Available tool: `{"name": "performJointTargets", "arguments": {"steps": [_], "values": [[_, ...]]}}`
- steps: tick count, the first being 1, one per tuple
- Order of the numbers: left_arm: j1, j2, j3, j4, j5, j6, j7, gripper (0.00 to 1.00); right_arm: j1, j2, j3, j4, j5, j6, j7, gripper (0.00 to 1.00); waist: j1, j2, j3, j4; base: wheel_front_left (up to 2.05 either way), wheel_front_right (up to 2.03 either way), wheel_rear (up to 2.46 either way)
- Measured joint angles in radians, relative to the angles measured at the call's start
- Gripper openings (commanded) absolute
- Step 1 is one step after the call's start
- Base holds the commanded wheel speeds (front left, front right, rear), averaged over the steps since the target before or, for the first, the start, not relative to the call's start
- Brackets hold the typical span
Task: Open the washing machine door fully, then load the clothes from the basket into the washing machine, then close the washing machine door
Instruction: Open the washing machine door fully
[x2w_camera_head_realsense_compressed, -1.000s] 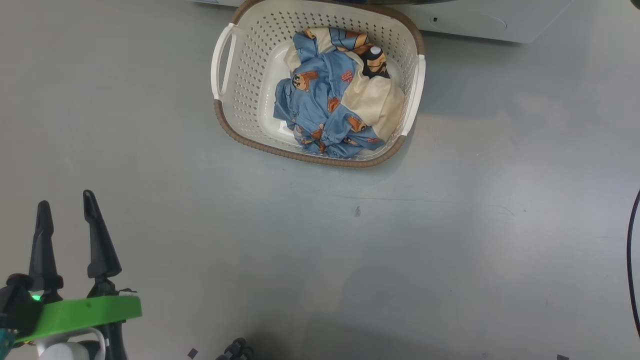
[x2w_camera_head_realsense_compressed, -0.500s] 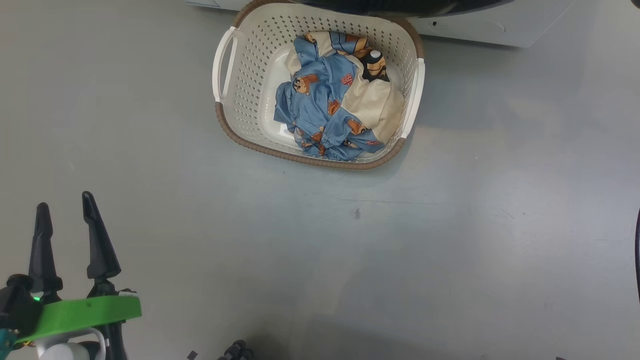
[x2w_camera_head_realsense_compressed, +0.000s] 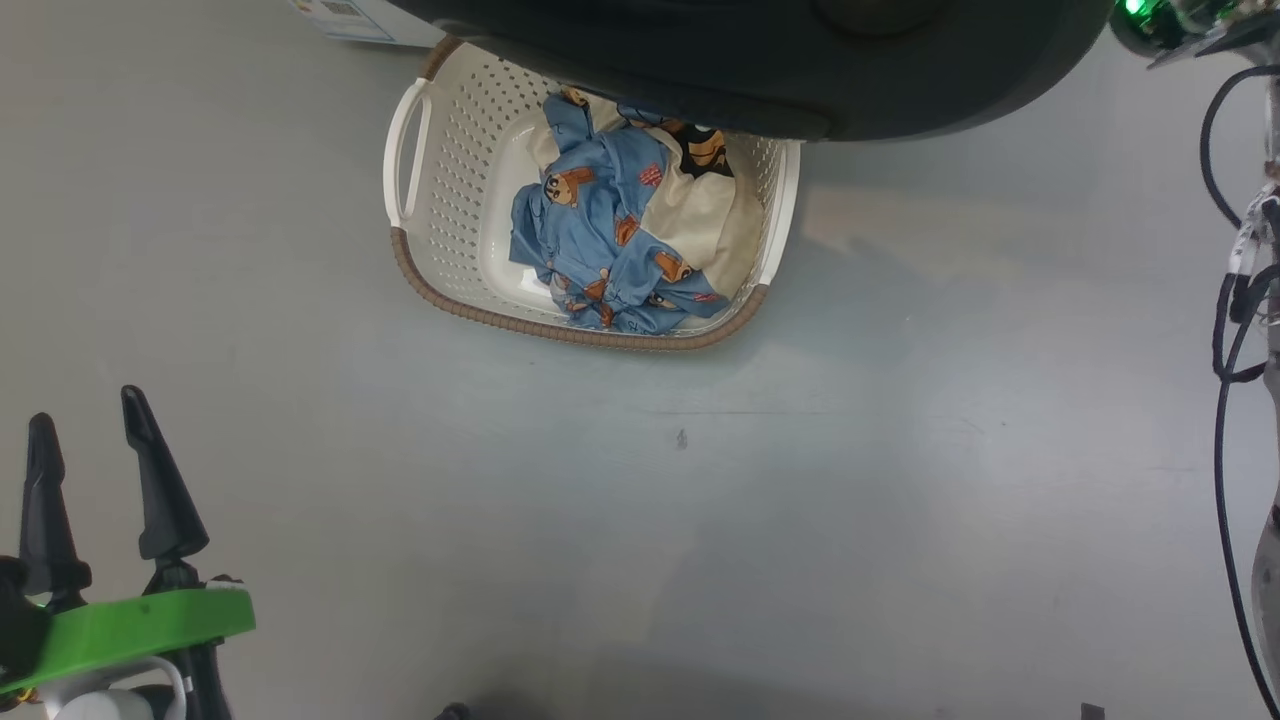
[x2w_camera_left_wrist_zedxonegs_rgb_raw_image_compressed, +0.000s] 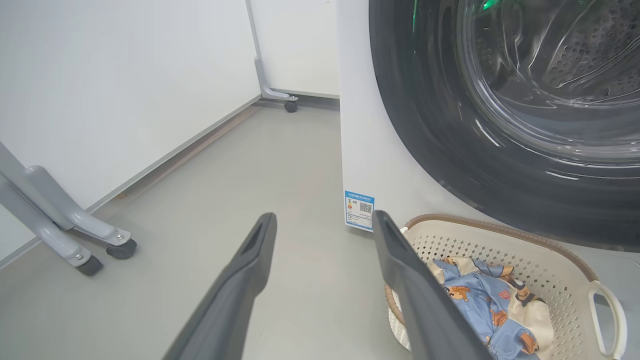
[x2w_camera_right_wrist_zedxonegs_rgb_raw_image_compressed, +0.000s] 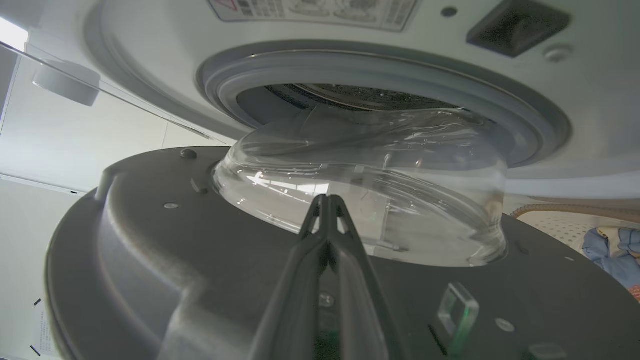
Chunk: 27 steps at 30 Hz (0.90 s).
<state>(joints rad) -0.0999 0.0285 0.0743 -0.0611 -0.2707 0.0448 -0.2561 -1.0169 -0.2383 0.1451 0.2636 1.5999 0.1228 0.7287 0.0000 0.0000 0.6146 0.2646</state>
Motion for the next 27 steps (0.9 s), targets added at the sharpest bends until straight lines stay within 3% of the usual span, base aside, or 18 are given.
{"name": "performJointTargets", "arguments": {"steps": [15, 27], "values": [[-0.025, 0.0, 0.016, 0.024, -0.039, 0.004, 0.0, 1.0, 0.21, 0.092, 0.199, -0.103, -0.021, 0.0, 0.097, 0.0, 0.0, 0.0, -0.11, -0.072, 0.0, 0.0, 0.0], [-0.018, 0.0, -0.032, 0.083, -0.062, 0.002, 0.0, 1.0, 0.41, 0.143, 0.309, -0.138, -0.028, 0.0, 0.085, 0.0, -0.0001, 0.0, -0.239, -0.08, 0.0, 0.0, 0.0]]}}
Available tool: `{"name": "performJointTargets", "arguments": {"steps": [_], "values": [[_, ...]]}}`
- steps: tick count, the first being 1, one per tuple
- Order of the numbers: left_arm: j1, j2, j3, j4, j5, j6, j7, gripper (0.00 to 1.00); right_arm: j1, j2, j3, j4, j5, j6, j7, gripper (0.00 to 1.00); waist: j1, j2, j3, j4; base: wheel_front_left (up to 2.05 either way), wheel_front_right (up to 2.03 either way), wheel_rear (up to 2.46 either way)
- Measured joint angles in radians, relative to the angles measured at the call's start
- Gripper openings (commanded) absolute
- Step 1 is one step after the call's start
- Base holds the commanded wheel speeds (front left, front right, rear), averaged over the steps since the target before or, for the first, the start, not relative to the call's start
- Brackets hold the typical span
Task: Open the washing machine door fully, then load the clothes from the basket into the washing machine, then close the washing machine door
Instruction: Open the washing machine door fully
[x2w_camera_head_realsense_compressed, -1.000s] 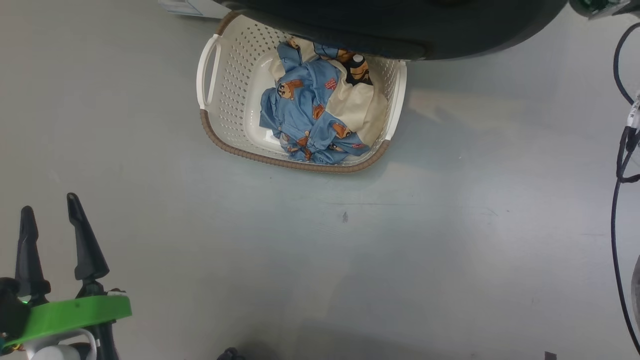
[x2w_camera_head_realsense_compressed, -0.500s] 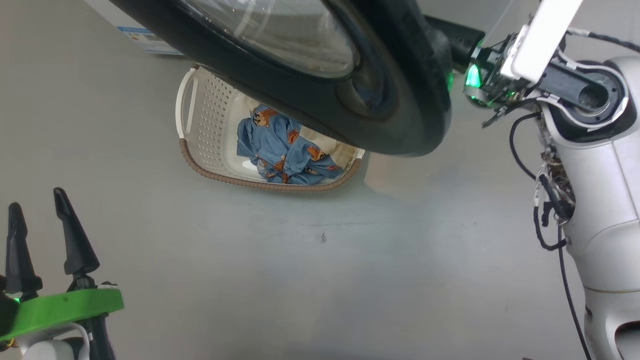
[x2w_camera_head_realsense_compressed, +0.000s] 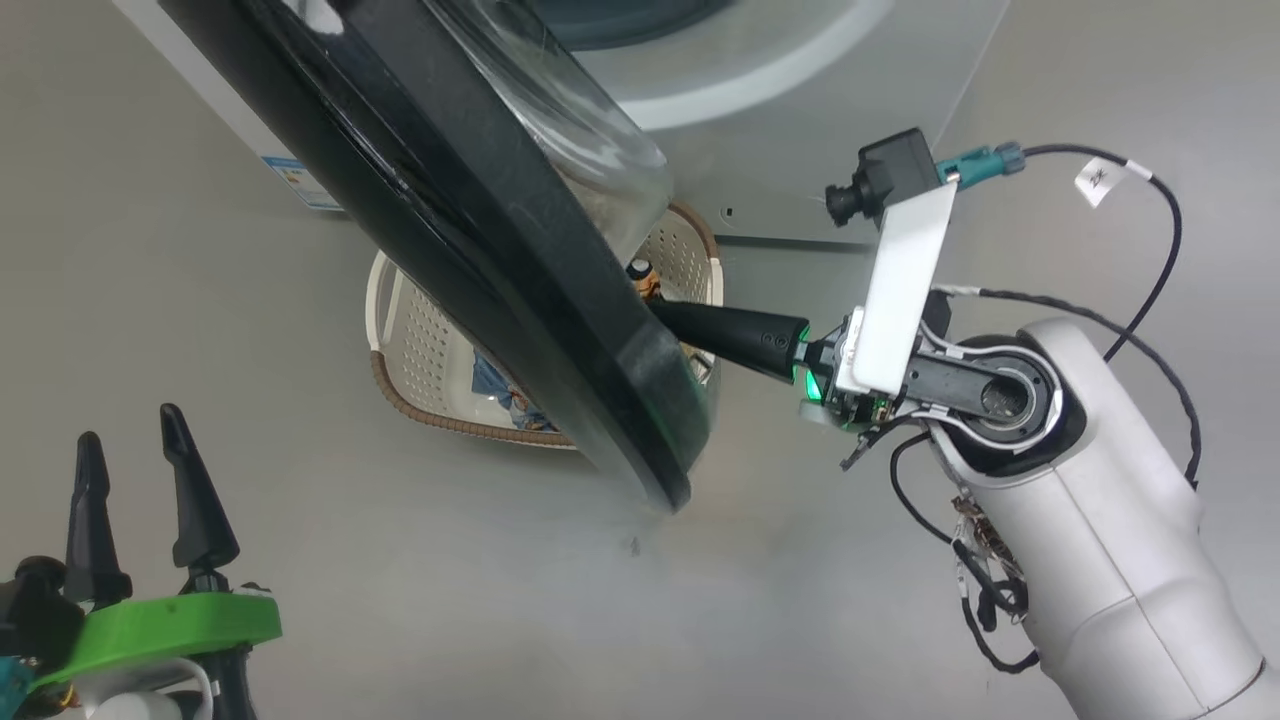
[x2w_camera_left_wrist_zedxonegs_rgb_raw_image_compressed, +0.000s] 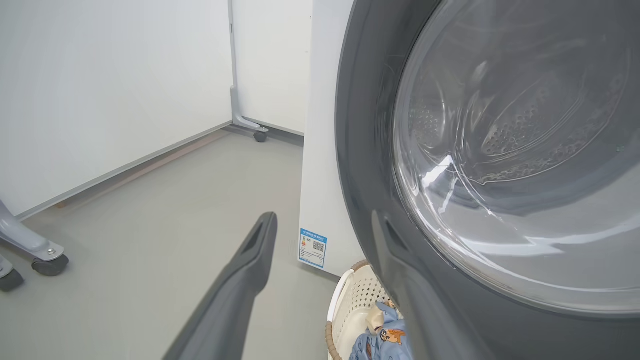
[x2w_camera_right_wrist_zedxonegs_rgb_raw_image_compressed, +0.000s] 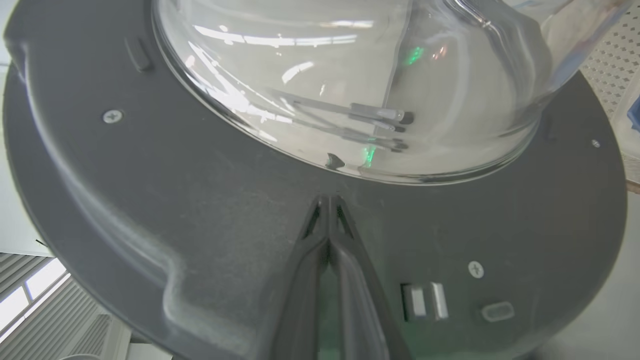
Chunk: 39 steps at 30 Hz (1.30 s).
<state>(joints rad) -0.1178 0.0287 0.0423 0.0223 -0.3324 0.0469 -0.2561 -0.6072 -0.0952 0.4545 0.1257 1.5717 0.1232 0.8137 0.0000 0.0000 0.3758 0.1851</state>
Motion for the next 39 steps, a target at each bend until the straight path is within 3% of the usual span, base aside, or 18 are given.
{"name": "performJointTargets", "arguments": {"steps": [11, 28, 39], "values": [[0.046, 0.0, -0.014, 0.019, -0.013, -0.009, 0.0, 1.0, 0.098, 0.018, 0.056, 0.018, -0.044, 0.0, -0.103, 0.0, 0.0, 0.0, -0.103, 0.031, 0.0, 0.0, 0.0], [0.075, 0.001, -0.061, 0.026, -0.037, -0.027, 0.0, 1.0, 0.157, 0.021, 0.144, 0.069, -0.058, 0.0, -0.262, 0.0, 0.0, 0.0, -0.199, 0.147, 0.0, 0.0, 0.0], [0.108, 0.002, -0.028, 0.027, -0.033, -0.028, 0.0, 1.0, 0.169, 0.026, 0.223, 0.089, -0.036, 0.0, -0.336, 0.0, 0.0, 0.0, -0.259, 0.173, 0.0, 0.0, 0.0]]}}
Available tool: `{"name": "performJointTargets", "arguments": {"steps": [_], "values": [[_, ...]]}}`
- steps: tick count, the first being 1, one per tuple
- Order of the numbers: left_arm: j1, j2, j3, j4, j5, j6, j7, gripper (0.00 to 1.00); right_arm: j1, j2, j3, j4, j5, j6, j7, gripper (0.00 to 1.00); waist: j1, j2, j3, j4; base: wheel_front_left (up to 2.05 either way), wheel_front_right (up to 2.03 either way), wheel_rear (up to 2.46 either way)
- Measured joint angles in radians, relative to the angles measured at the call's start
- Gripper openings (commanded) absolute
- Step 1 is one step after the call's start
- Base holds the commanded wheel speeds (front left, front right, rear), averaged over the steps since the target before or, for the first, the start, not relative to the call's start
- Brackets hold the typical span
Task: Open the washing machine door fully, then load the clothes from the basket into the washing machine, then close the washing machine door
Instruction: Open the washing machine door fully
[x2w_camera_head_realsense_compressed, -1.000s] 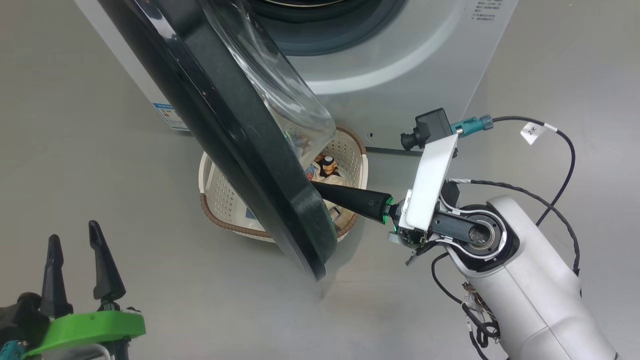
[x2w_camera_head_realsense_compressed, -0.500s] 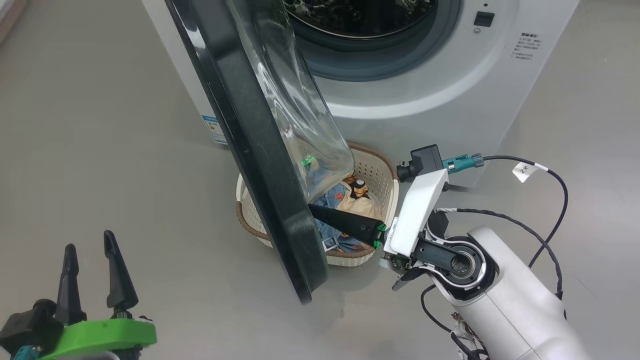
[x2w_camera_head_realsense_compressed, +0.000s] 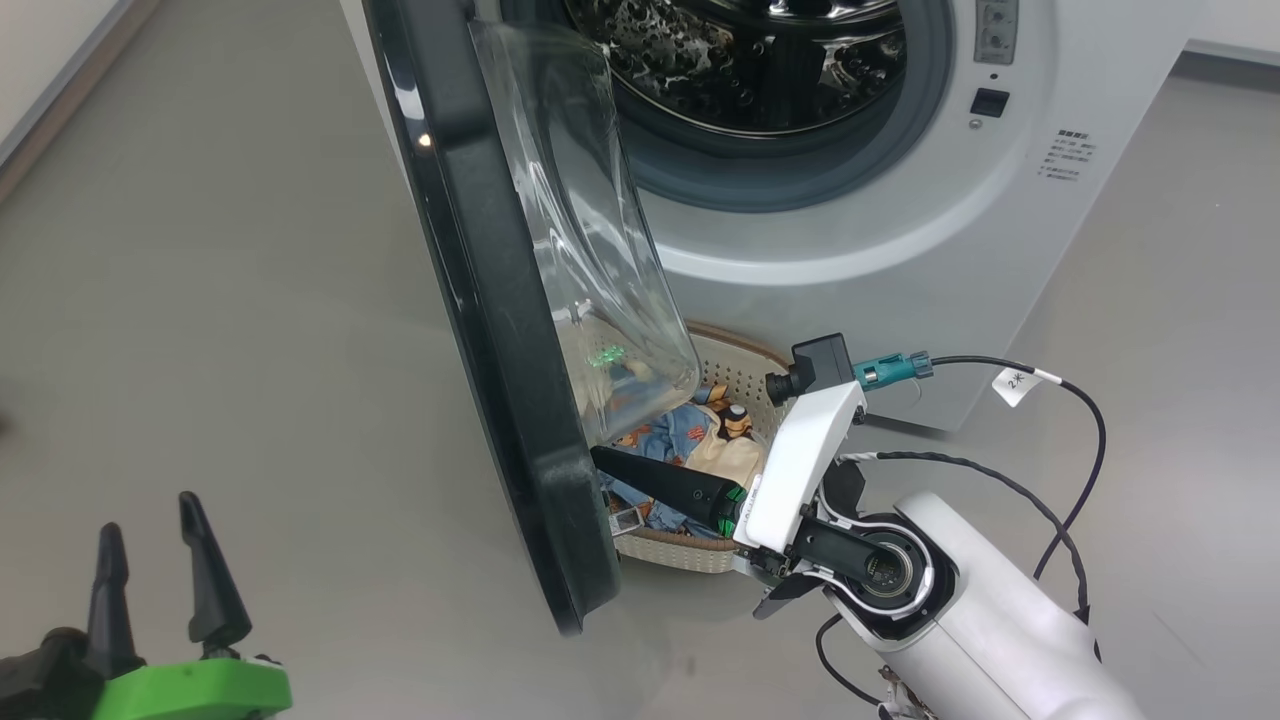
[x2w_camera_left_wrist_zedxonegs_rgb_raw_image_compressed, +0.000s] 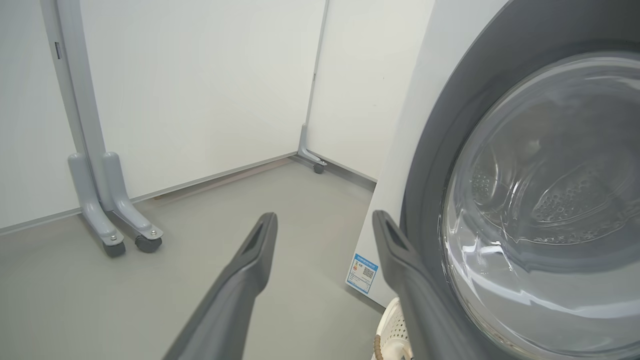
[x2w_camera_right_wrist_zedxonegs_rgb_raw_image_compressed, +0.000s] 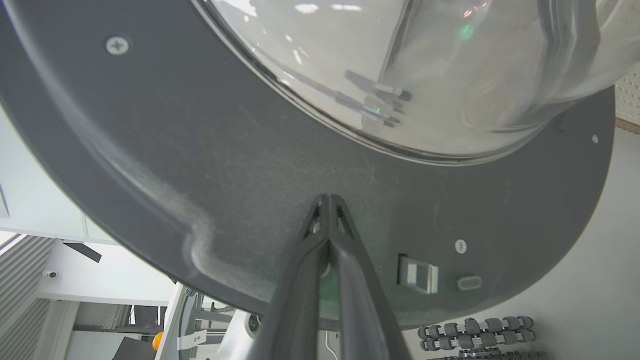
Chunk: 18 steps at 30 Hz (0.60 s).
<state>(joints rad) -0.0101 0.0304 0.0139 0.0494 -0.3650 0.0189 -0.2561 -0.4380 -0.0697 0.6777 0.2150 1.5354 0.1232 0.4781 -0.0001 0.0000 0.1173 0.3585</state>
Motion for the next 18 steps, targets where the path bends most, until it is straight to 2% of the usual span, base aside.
{"name": "performJointTargets", "arguments": {"steps": [7, 8, 9, 10, 11, 14, 18], "values": [[0.006, 0.0, 0.072, -0.007, 0.035, 0.0, 0.0, 1.0, 0.0, 0.003, 0.015, 0.015, -0.043, 0.0, -0.031, 0.0, 0.0, 0.0, -0.024, -0.033, 0.0, 0.0, 0.0], [0.009, 0.0, 0.088, -0.008, 0.036, 0.0, 0.0, 1.0, 0.0, 0.003, 0.018, 0.014, -0.052, 0.0, -0.035, 0.14, 0.0, 0.0, -0.027, -0.04, 0.0, 0.0, 0.0], [0.011, 0.0, 0.103, -0.009, 0.038, 0.0, 0.0, 1.0, 0.0, 0.003, 0.023, 0.012, -0.062, 0.0, -0.035, 0.44, 0.0, 0.0, -0.03, -0.049, 0.0, 0.0, 0.0], [0.013, 0.0, 0.116, -0.01, 0.043, 0.0, 0.0, 1.0, 0.0, -0.003, 0.03, 0.008, -0.073, 0.0, -0.039, 0.84, 0.0, 0.0, -0.032, -0.058, 0.0, 0.0, 0.0], [0.014, 0.0, 0.125, -0.012, 0.048, 0.0, 0.0, 1.0, 0.0, -0.012, 0.037, 0.002, -0.088, 0.0, -0.044, 1.0, 0.0, 0.0, -0.035, -0.067, 0.0, 0.0, 0.0], [0.016, 0.0, 0.151, -0.016, 0.06, 0.0, 0.0, 1.0, 0.0, -0.056, 0.043, -0.023, -0.142, 0.0, -0.083, 1.0, 0.0, 0.0, -0.043, -0.098, 0.0, 0.0, 0.0], [0.025, 0.0, 0.172, -0.015, 0.067, -0.004, 0.0, 1.0, 0.0, -0.146, 0.042, -0.05, -0.281, 0.0, -0.192, 1.0, 0.0, 0.0, -0.054, -0.142, 0.0, 0.0, 0.0]]}}
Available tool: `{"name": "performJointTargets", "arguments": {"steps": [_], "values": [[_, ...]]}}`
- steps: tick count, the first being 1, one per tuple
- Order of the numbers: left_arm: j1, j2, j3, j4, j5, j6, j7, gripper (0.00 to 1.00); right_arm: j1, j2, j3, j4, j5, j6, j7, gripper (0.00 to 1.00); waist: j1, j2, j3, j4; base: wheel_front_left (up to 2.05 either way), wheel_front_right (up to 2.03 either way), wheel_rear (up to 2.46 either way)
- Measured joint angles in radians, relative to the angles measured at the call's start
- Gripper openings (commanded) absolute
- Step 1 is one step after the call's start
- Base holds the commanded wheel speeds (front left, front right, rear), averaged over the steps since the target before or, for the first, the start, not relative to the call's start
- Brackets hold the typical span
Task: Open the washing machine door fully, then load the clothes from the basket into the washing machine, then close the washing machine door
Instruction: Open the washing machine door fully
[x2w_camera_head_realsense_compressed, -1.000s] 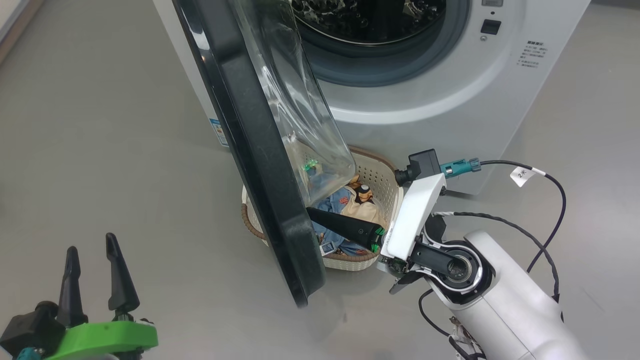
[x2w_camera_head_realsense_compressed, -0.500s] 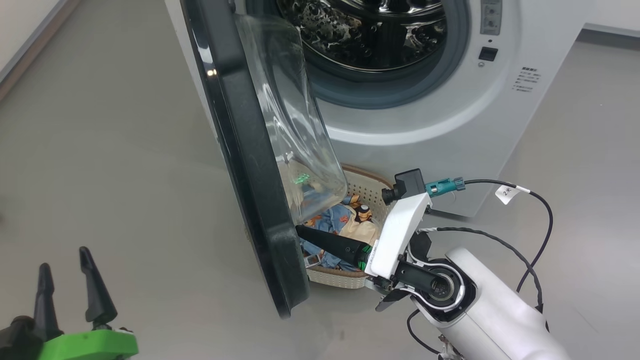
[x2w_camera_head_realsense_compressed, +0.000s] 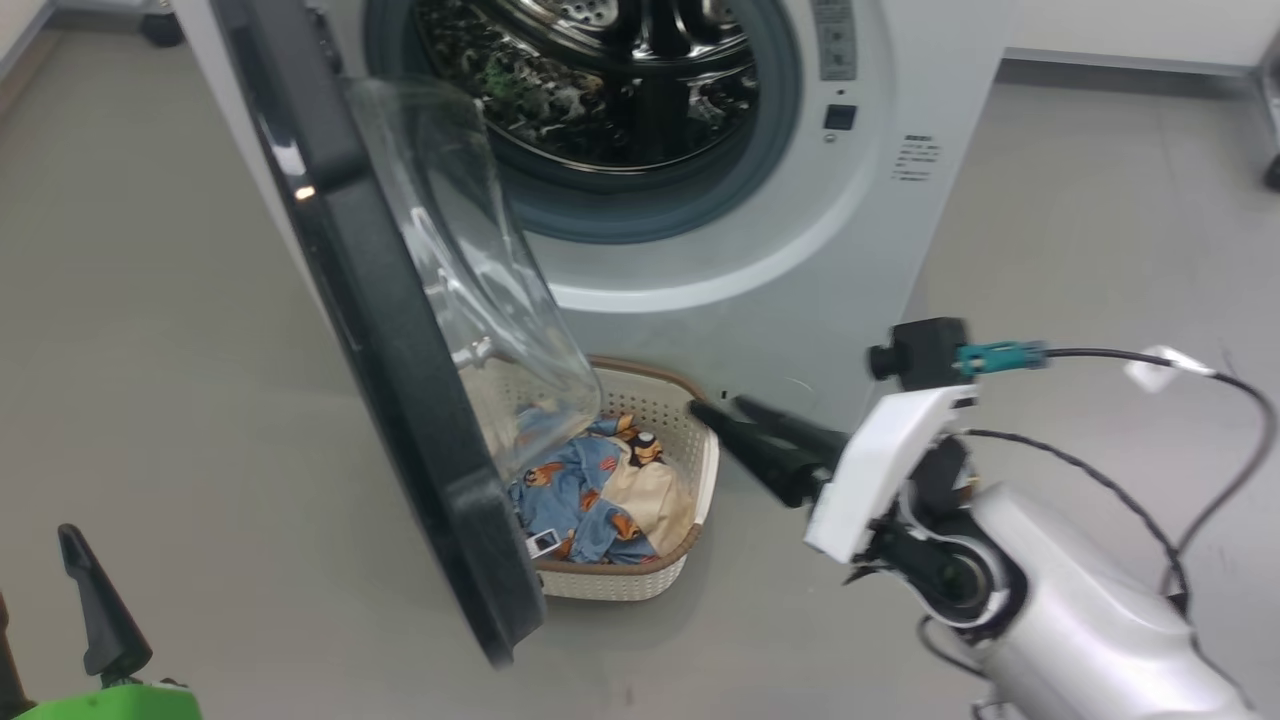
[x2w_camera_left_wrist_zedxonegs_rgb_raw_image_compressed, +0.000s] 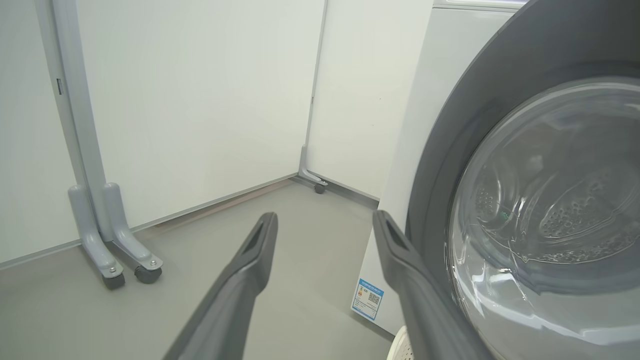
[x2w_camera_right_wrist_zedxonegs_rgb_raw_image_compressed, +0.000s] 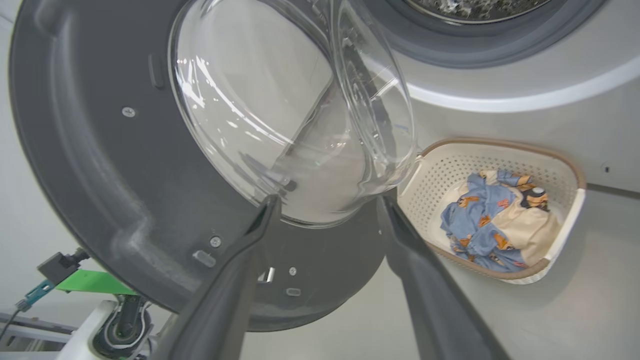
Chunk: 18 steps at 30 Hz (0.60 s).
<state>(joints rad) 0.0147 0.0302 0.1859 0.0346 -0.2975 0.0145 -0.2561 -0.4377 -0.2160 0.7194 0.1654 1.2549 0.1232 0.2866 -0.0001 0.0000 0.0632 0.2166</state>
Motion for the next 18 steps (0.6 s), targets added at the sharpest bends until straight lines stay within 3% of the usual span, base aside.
{"name": "performJointTargets", "arguments": {"steps": [7, 14, 17, 18], "values": [[0.03, 0.0, 0.029, 0.0, 0.001, -0.009, 0.0, 1.0, 0.019, -0.163, -0.015, 0.006, -0.278, 0.0, -0.253, 1.0, 0.0, 0.0, -0.02, -0.075, 0.0, 0.0, 0.0], [0.06, 0.0, 0.055, 0.003, 0.008, -0.021, 0.0, 1.0, 0.1, -0.225, -0.068, 0.086, -0.442, -0.002, -0.504, 1.0, 0.0, 0.0, -0.032, -0.149, 0.0, 0.0, 0.0], [0.063, 0.0, 0.053, 0.01, 0.009, -0.029, 0.0, 1.0, 0.158, -0.238, -0.131, 0.126, -0.464, -0.053, -0.614, 1.0, 0.0, 0.0, -0.04, -0.174, 0.0, 0.0, 0.0], [0.069, 0.0, 0.056, 0.011, 0.009, -0.031, 0.0, 1.0, 0.2, -0.24, -0.158, 0.144, -0.469, -0.086, -0.597, 1.0, 0.0, 0.0, -0.046, -0.189, 0.0, 0.0, 0.0]]}}
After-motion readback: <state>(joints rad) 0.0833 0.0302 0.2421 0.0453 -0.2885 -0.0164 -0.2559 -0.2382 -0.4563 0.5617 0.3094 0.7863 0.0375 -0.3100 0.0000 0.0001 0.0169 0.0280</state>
